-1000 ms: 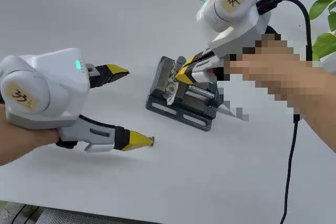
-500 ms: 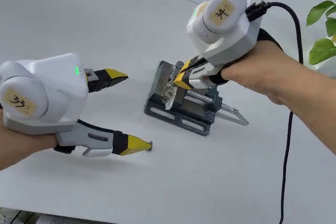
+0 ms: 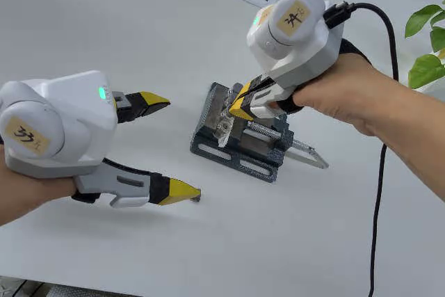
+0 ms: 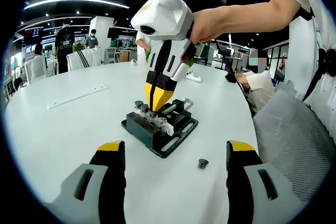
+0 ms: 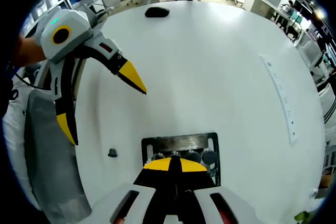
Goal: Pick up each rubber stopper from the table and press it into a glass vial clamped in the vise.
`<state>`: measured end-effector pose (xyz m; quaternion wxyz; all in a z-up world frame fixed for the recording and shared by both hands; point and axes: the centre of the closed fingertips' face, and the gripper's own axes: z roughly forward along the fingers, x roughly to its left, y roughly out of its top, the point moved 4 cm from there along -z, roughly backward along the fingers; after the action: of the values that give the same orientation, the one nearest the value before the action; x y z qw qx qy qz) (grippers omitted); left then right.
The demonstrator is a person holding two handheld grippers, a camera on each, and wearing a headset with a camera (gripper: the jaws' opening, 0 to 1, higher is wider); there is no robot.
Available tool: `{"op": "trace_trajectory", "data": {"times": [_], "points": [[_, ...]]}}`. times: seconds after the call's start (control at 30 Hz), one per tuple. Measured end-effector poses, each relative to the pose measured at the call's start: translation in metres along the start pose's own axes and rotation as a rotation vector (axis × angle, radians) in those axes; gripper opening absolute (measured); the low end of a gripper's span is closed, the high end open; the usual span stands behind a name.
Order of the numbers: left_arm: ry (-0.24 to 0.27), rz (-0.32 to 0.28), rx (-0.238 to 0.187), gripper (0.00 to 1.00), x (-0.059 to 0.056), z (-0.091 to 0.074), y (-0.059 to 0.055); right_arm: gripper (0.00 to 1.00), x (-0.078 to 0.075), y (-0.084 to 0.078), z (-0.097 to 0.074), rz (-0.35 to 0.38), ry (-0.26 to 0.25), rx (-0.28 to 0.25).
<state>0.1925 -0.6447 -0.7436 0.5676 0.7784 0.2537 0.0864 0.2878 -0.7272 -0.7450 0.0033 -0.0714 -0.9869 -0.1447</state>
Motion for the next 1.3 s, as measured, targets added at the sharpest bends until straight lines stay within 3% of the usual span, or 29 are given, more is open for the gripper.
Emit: {"op": "trace_trajectory", "data": {"times": [0.3, 0.6, 1.3], "points": [[0.002, 0.003, -0.005, 0.77, 0.0005, 0.0012, 0.0009, 0.0, -0.0008, 0.0012, 0.0026, -0.046, -0.001, 0.024], [0.006, 0.001, -0.005, 0.77, -0.0005, 0.0005, 0.0028, 0.0, 0.0034, 0.0001, 0.0003, -0.02, 0.009, 0.028], [0.004, 0.006, -0.009, 0.74, -0.0016, 0.0013, 0.0067, 0.0, 0.0024, 0.0006, 0.0026, -0.05, -0.006, 0.049]]}}
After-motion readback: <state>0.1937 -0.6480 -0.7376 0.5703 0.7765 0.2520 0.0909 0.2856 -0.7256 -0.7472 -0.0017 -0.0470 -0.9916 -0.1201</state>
